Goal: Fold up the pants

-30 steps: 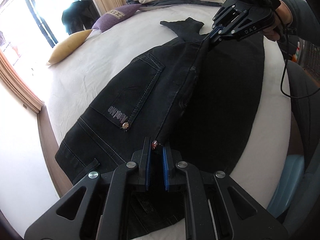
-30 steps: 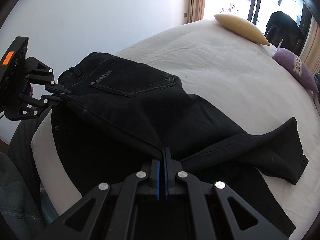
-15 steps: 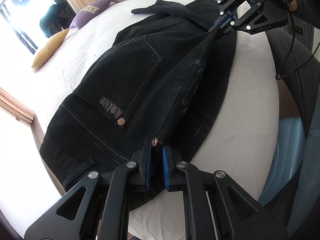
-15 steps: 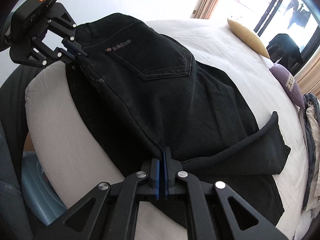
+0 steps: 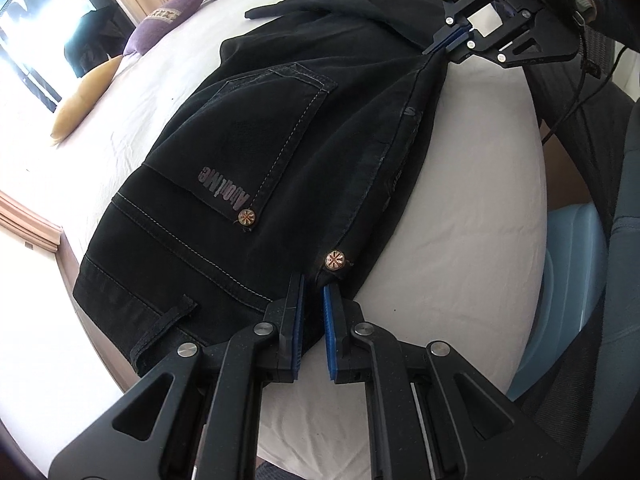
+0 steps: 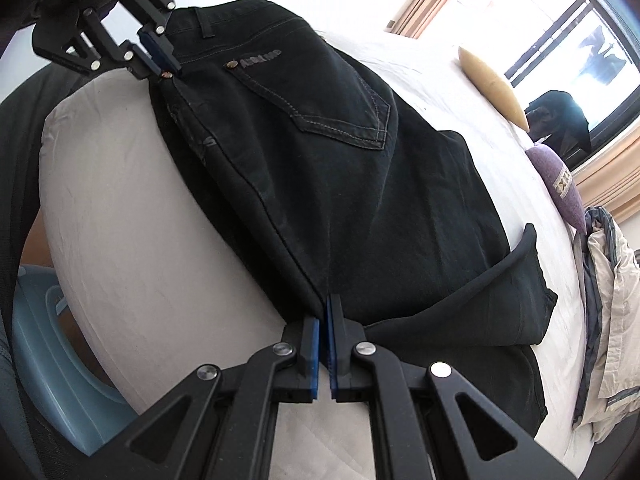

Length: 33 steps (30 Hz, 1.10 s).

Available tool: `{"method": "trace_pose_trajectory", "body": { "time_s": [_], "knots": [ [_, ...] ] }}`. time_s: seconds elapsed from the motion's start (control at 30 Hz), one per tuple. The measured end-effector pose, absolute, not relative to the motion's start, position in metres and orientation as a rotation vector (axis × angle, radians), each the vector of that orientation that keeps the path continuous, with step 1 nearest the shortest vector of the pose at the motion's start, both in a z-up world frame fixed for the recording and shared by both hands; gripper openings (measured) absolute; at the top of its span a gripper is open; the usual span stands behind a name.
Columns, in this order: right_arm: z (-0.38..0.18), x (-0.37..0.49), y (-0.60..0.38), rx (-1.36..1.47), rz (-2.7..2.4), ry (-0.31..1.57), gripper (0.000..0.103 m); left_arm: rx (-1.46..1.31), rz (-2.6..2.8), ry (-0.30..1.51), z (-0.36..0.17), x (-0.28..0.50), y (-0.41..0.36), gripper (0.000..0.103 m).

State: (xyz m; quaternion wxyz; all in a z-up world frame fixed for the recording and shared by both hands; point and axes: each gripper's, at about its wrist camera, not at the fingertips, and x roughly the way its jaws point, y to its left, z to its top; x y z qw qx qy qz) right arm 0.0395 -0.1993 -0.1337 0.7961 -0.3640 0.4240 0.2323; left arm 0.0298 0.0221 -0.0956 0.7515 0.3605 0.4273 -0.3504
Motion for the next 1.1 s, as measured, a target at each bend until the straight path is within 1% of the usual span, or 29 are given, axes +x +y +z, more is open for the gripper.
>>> {"method": "trace_pose_trajectory", "body": {
  "time_s": [0.27, 0.37, 0.5, 0.7, 0.87, 1.0, 1.1],
  "knots": [
    [-0.145, 0.034, -0.201, -0.821, 0.480, 0.912, 0.005, 0.774, -0.756, 0.934, -0.103, 0.036, 0.025, 0.008],
    [-0.152, 0.032, -0.196, -0.842, 0.465, 0.910, 0.008, 0.745, -0.736, 0.930, -0.106, 0.035, 0.027, 0.011],
    [-0.152, 0.034, -0.195, -0.811, 0.447, 0.912, 0.008, 0.694, -0.694, 0.939, -0.103, 0.037, 0.026, 0.012],
    [-0.148, 0.035, -0.197, -0.758, 0.440, 0.915, 0.012, 0.644, -0.657, 0.969, -0.080, 0.028, 0.028, 0.012],
    [-0.147, 0.037, -0.196, -0.731, 0.443, 0.915, 0.015, 0.568, -0.664, 0.960, -0.047, 0.027, 0.031, 0.012],
    [-0.145, 0.037, -0.195, -0.700, 0.450, 0.917, 0.019, 0.451, -0.640, 0.877, -0.021, 0.053, 0.008, 0.012],
    [-0.144, 0.037, -0.194, -0.682, 0.450, 0.921, 0.020, 0.359, -0.648, 0.876, -0.029, 0.081, -0.018, 0.012]
  ]
}}
